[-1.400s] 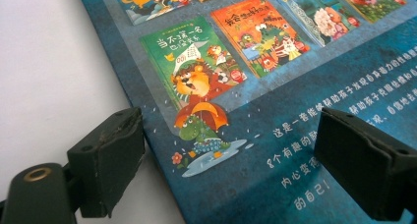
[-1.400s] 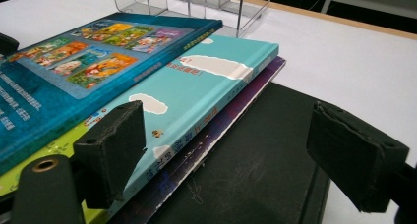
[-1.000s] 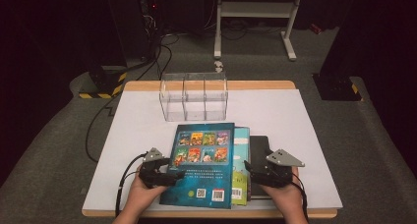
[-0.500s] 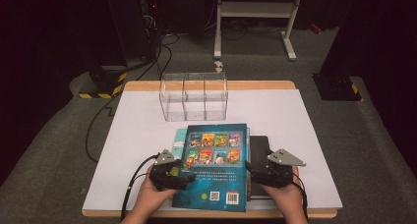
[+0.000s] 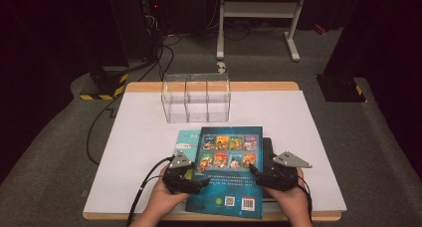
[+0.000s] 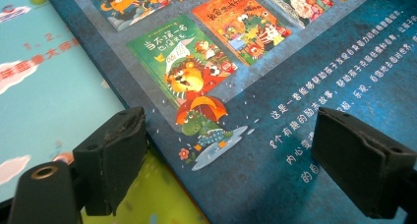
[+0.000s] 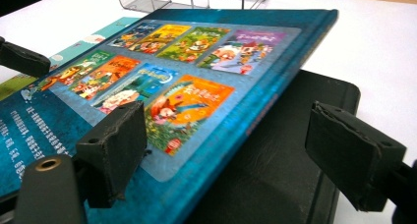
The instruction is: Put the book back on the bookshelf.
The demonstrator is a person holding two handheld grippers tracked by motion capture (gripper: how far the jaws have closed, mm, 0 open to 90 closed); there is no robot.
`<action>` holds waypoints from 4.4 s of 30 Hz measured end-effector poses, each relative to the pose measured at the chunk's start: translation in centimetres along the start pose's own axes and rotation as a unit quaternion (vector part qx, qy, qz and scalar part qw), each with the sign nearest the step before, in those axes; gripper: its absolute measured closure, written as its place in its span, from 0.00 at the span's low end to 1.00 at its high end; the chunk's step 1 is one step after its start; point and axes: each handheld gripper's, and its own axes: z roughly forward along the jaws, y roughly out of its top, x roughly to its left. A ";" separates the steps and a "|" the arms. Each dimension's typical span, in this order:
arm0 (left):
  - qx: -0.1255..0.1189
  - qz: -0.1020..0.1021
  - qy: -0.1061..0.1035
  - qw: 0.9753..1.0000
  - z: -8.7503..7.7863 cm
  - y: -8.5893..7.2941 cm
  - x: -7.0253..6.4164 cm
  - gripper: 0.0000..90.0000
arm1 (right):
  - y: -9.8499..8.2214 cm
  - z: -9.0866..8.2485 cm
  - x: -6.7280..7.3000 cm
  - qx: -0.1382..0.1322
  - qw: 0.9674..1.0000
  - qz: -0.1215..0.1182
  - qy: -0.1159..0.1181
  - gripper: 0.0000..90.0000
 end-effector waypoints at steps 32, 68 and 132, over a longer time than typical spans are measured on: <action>-0.008 -0.021 -0.008 1.000 1.2 0.7 -0.1 0.24 | 0.1 0.5 0.4 0.048 0.997 0.048 0.038 0.14; -0.018 -0.028 0.001 0.999 2.5 1.8 0.7 0.22 | 1.6 2.5 -1.0 0.065 0.995 0.060 0.037 0.15; -0.021 -0.025 -0.001 0.999 2.3 1.6 1.0 0.22 | 2.0 1.6 -1.2 0.058 0.995 0.071 0.039 0.40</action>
